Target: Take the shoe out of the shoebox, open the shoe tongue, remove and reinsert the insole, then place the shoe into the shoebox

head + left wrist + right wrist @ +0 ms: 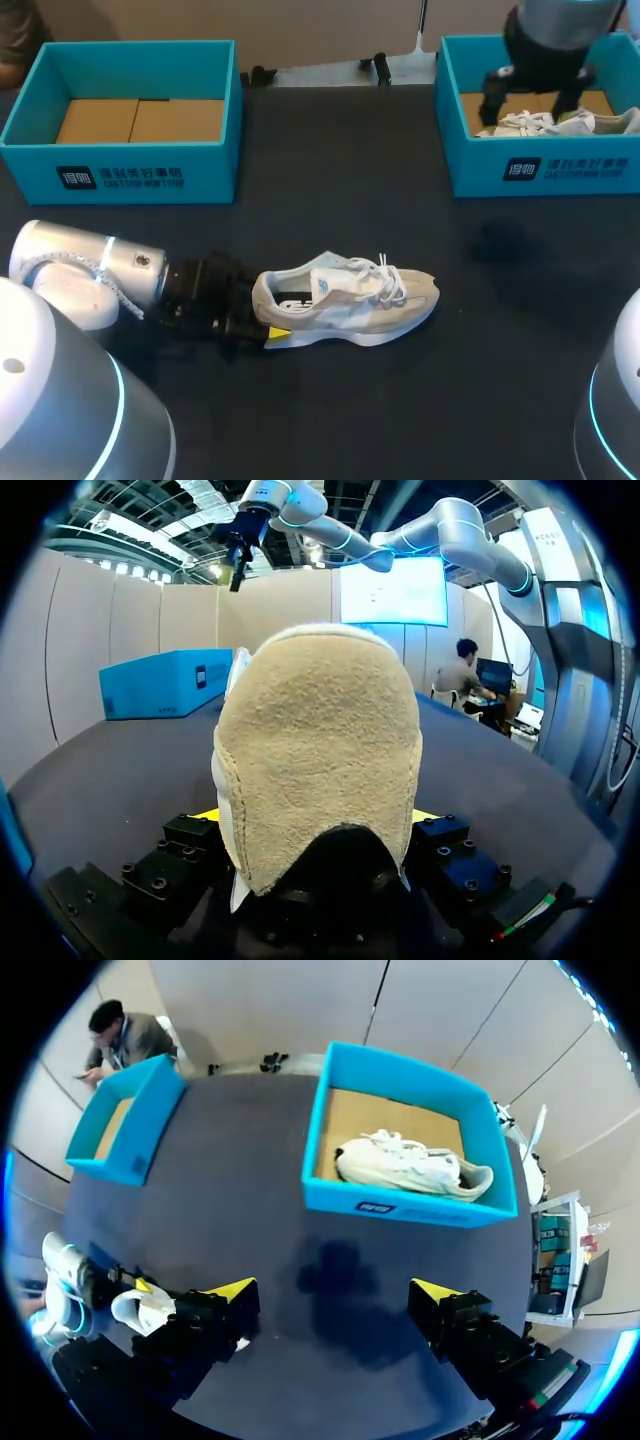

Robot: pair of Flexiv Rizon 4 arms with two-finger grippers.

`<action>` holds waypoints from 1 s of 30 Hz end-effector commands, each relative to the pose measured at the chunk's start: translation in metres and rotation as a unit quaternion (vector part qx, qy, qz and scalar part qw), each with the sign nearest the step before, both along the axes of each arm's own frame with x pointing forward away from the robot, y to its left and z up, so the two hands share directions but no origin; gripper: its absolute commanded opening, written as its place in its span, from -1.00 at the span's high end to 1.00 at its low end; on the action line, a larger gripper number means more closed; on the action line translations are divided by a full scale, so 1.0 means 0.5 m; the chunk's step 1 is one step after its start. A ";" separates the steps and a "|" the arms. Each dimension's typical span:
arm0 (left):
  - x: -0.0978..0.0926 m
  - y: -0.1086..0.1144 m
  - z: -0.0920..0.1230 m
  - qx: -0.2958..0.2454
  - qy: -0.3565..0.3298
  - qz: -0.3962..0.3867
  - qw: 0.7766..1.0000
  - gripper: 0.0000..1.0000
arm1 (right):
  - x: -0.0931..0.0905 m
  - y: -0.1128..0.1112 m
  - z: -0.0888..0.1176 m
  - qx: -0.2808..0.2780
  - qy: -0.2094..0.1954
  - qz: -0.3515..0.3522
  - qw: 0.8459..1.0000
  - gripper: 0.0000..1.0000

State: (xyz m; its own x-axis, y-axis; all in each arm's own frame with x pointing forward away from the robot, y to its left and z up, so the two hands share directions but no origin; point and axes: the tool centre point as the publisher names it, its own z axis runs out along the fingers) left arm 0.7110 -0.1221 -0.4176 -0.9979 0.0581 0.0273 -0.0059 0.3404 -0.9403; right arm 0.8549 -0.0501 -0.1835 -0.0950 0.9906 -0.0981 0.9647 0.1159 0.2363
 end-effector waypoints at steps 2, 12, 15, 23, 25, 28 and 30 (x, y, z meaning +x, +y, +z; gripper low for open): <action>-0.004 -0.003 -0.002 0.001 0.000 0.000 1.000 1.00 | -0.046 0.059 -0.015 -0.018 0.008 -0.014 1.000 -1.00; -0.004 -0.003 -0.002 0.001 0.000 0.000 1.000 1.00 | -0.134 0.148 -0.010 -0.005 0.017 -0.024 1.000 -1.00; -0.004 -0.003 -0.002 0.001 0.000 0.000 1.000 1.00 | -0.148 0.164 -0.016 0.002 0.019 -0.025 1.000 -1.00; -0.004 -0.003 -0.002 0.001 0.000 0.000 1.000 1.00 | -0.180 0.235 -0.044 0.025 0.028 -0.016 0.999 -1.00; -0.004 -0.003 -0.002 0.001 0.000 0.000 1.000 1.00 | -0.185 0.249 -0.047 0.020 0.035 -0.016 0.999 -1.00; -0.004 -0.003 -0.002 0.001 0.000 0.000 1.000 1.00 | -0.197 0.276 -0.054 0.027 0.037 -0.021 0.999 -1.00; -0.004 -0.003 -0.002 0.001 0.000 0.000 1.000 1.00 | -0.199 0.286 -0.056 0.031 0.035 -0.023 0.999 -1.00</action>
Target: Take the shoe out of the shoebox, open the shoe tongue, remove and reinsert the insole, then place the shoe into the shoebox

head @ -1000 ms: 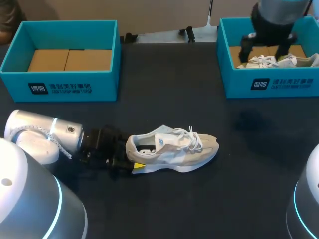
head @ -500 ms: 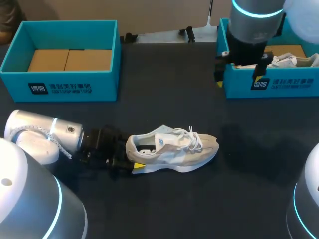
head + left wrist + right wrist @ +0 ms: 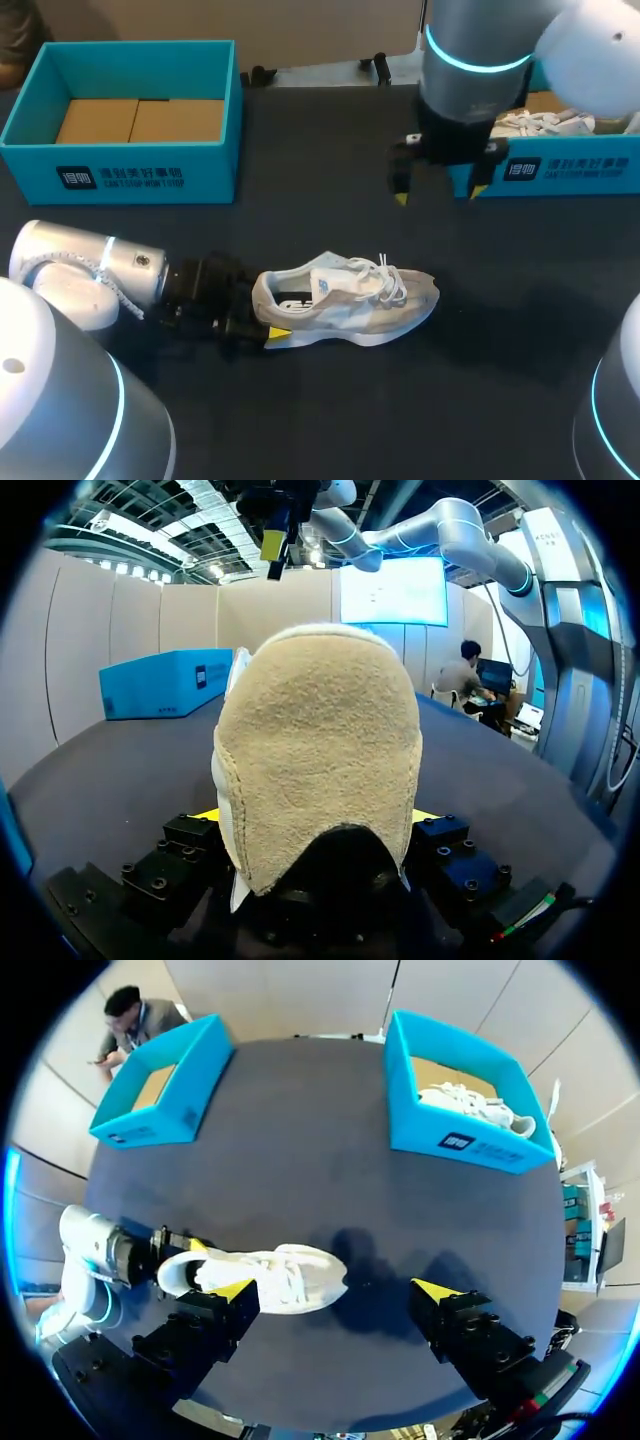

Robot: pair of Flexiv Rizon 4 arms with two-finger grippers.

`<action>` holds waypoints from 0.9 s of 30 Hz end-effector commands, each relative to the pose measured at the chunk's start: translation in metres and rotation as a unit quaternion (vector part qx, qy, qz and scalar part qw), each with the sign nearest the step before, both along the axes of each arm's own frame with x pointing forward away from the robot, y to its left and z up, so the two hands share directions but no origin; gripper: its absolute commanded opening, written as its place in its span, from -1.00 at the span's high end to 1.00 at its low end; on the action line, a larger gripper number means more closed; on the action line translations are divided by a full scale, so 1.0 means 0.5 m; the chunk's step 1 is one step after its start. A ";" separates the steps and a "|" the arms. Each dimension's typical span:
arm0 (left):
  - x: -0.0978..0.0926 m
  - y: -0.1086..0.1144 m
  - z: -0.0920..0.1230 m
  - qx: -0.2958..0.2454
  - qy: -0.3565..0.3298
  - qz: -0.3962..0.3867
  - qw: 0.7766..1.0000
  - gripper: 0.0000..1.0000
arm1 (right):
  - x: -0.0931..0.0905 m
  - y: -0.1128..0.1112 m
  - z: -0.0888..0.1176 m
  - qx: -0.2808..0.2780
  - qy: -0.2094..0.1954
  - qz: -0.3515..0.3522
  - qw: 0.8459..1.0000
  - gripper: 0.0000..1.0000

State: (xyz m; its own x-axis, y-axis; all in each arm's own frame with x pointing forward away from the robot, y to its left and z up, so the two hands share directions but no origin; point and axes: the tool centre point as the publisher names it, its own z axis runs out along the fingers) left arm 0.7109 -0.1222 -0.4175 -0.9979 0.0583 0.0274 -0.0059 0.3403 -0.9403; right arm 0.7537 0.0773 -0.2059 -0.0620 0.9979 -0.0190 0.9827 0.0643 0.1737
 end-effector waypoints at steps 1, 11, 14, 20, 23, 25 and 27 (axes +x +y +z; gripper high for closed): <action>-0.003 -0.003 -0.002 0.001 0.000 0.000 1.000 1.00 | 0.002 0.040 -0.014 -0.009 0.006 -0.003 1.000 -1.00; -0.003 -0.003 -0.002 0.001 0.000 0.000 1.000 1.00 | -0.011 0.097 -0.035 -0.009 0.022 0.039 0.999 -1.00; -0.003 -0.003 -0.002 0.001 0.000 0.000 1.000 1.00 | -0.011 0.097 -0.035 -0.009 0.022 0.039 0.999 -1.00; -0.003 -0.003 -0.002 0.001 0.000 0.000 1.000 1.00 | -0.011 0.097 -0.035 -0.009 0.022 0.039 0.999 -1.00; -0.003 -0.003 -0.002 0.001 0.000 0.000 1.000 1.00 | -0.011 0.097 -0.035 -0.009 0.022 0.039 0.999 -1.00; -0.003 -0.003 -0.002 0.001 0.000 0.000 1.000 1.00 | -0.011 0.097 -0.035 -0.009 0.022 0.039 0.999 -1.00; -0.003 -0.003 -0.002 0.001 0.000 0.000 1.000 1.00 | -0.011 0.097 -0.035 -0.009 0.022 0.039 0.999 -1.00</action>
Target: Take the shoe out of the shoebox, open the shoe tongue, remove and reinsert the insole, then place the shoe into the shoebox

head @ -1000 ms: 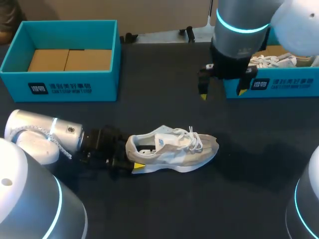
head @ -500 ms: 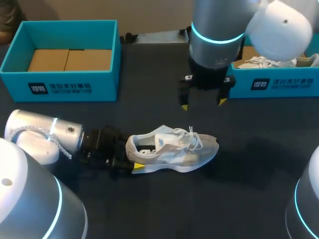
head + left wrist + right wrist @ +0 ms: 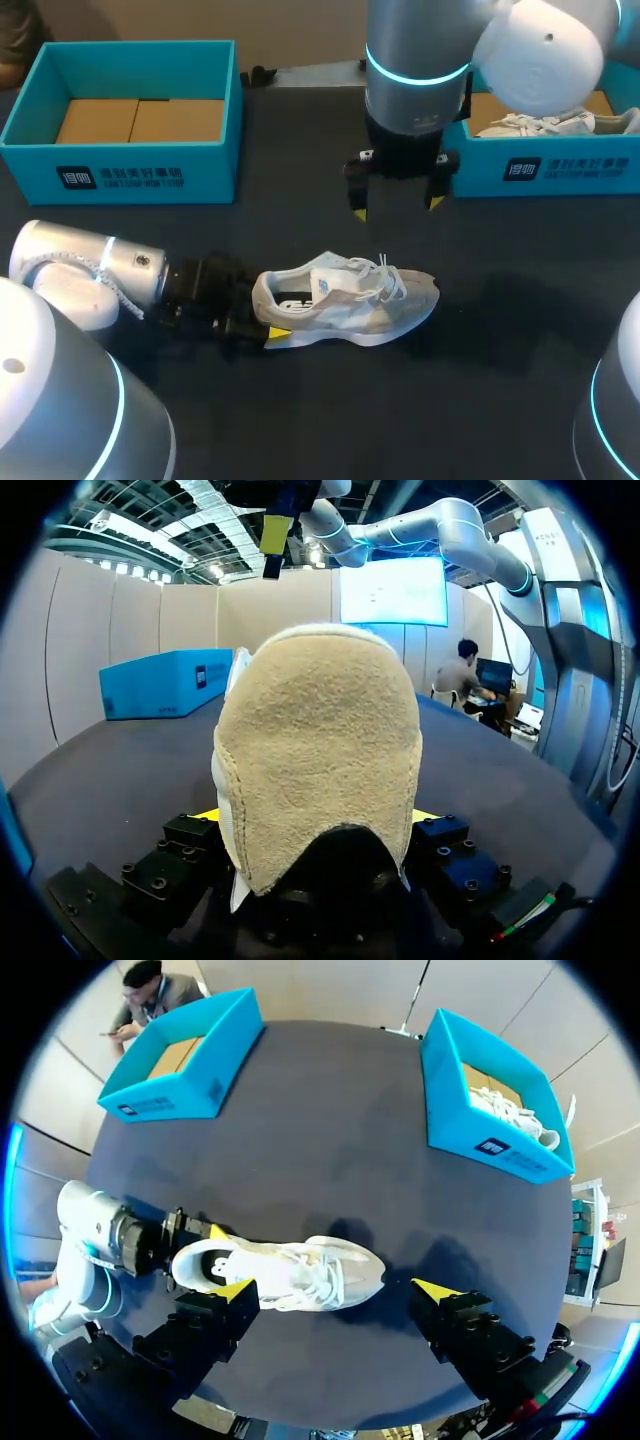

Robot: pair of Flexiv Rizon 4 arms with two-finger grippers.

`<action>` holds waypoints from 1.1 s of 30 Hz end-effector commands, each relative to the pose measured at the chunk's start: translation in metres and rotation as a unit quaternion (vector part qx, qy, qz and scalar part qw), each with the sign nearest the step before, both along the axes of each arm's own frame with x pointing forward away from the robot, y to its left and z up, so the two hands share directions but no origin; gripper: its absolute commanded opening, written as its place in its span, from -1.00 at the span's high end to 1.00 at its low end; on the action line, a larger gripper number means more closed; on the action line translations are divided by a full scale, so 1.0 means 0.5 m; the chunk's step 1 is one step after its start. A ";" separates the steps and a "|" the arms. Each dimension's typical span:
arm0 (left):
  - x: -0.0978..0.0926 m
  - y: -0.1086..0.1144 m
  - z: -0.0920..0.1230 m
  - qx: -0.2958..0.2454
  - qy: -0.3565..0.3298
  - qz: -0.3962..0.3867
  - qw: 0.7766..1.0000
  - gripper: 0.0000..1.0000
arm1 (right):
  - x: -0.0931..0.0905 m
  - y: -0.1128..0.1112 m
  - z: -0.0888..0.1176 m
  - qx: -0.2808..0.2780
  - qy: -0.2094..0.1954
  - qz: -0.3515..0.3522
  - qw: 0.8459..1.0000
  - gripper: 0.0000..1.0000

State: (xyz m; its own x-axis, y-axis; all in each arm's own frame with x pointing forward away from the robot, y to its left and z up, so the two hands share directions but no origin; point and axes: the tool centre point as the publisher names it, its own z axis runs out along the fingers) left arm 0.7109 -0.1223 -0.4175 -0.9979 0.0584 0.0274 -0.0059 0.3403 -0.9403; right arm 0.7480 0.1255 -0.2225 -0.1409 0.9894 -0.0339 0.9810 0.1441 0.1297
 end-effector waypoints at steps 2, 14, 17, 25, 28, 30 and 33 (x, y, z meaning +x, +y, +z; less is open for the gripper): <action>-0.003 -0.003 -0.002 0.001 0.000 0.000 1.000 1.00 | 0.001 0.001 -0.002 0.000 0.000 -0.001 1.000 -1.00; -0.003 -0.003 -0.002 0.001 0.000 0.000 1.000 1.00 | -0.042 0.057 -0.030 -0.020 0.005 -0.037 0.999 -1.00; -0.003 -0.003 -0.002 0.001 0.000 0.000 1.000 1.00 | -0.054 0.077 -0.035 -0.023 -0.002 -0.049 0.999 -1.00; -0.003 -0.003 -0.002 0.001 0.000 0.000 1.000 1.00 | -0.079 0.117 -0.061 -0.024 -0.002 -0.061 0.998 -1.00; -0.003 -0.003 -0.002 0.001 0.000 0.000 1.000 1.00 | -0.087 0.128 -0.071 -0.030 0.000 -0.070 0.997 -1.00; -0.003 -0.003 -0.002 0.001 0.000 0.000 1.000 1.00 | -0.090 0.138 -0.082 -0.039 0.004 -0.064 0.997 -1.00; -0.003 -0.003 -0.002 0.001 0.000 0.000 1.000 1.00 | -0.092 0.148 -0.096 -0.045 0.008 -0.064 0.997 -1.00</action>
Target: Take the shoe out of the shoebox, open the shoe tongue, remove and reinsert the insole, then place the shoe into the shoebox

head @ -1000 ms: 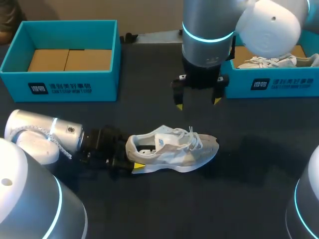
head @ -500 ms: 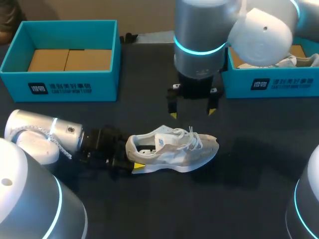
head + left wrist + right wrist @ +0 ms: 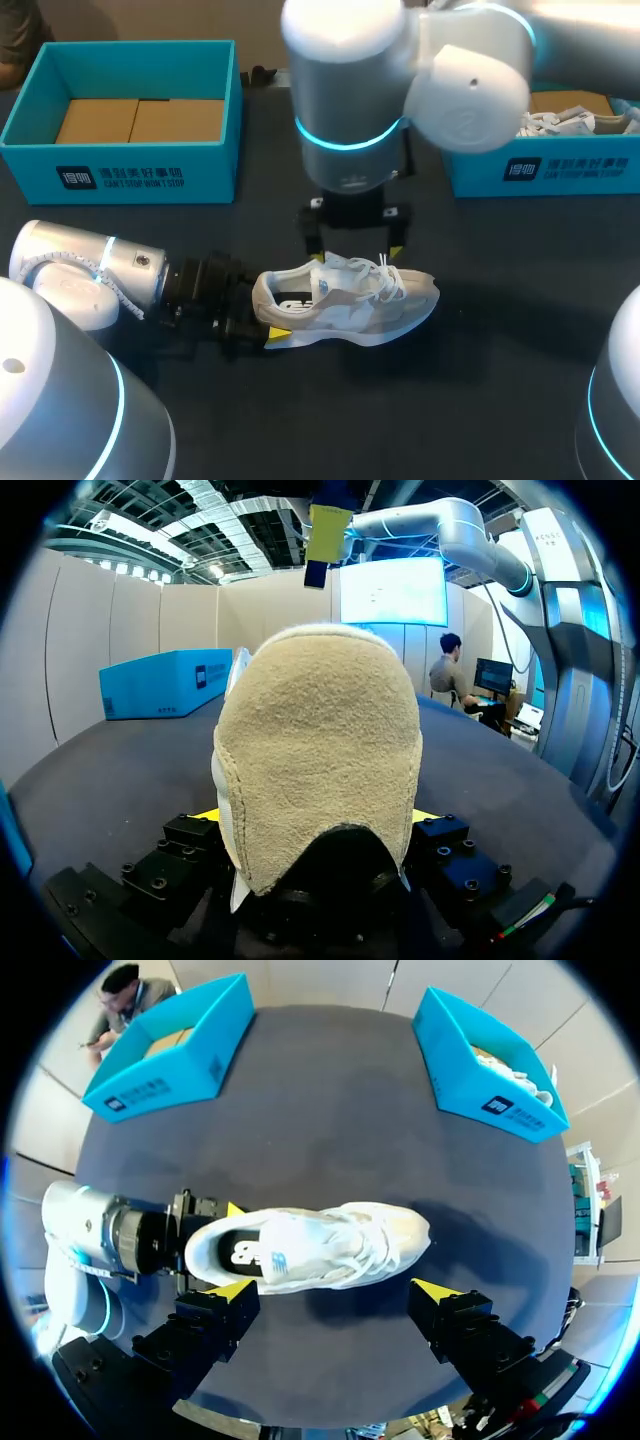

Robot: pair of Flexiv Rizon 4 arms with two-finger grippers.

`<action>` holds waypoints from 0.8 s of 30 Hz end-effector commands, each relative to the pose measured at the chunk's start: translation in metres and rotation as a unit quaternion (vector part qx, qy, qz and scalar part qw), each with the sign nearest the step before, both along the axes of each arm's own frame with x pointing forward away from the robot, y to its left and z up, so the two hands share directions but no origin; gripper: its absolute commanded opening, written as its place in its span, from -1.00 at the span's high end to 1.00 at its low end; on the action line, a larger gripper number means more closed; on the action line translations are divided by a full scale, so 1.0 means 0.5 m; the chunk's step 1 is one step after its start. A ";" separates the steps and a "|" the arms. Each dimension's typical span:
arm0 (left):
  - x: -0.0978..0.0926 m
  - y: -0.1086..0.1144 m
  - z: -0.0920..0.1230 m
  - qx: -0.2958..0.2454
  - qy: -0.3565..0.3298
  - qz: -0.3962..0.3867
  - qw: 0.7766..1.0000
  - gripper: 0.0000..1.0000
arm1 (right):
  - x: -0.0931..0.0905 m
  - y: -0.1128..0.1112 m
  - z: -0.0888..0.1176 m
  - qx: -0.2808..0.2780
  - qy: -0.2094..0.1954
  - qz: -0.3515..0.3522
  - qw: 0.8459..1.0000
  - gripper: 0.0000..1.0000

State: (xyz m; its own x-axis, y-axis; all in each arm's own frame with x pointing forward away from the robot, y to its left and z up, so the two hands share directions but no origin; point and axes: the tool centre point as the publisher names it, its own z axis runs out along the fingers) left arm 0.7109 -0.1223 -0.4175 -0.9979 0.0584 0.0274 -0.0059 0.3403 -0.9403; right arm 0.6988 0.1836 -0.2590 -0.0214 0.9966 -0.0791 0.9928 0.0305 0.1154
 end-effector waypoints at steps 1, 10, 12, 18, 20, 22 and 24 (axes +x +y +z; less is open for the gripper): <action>-0.003 -0.003 -0.002 0.001 0.000 0.000 1.000 1.00 | 0.005 0.036 -0.028 -0.019 0.003 -0.005 1.000 -1.00; -0.003 -0.003 -0.002 0.001 0.000 0.000 1.000 1.00 | 0.009 0.078 -0.057 -0.057 0.008 0.001 0.998 -1.00; -0.003 -0.003 -0.002 0.001 0.000 0.000 1.000 1.00 | 0.011 0.083 -0.062 -0.059 0.010 0.000 0.998 -1.00; -0.003 -0.003 -0.002 0.001 0.000 0.000 1.000 1.00 | 0.017 0.093 -0.089 -0.059 0.018 -0.002 0.998 -1.00; -0.003 -0.003 -0.002 0.001 0.000 0.000 1.000 1.00 | 0.018 0.095 -0.096 -0.057 0.018 -0.006 0.998 -1.00; -0.003 -0.003 -0.002 0.001 0.000 0.000 1.000 1.00 | 0.018 0.096 -0.104 -0.054 0.018 -0.008 0.998 -1.00; -0.003 -0.003 -0.002 0.001 0.000 0.000 1.000 1.00 | 0.018 0.097 -0.115 -0.054 0.020 -0.011 0.998 -1.00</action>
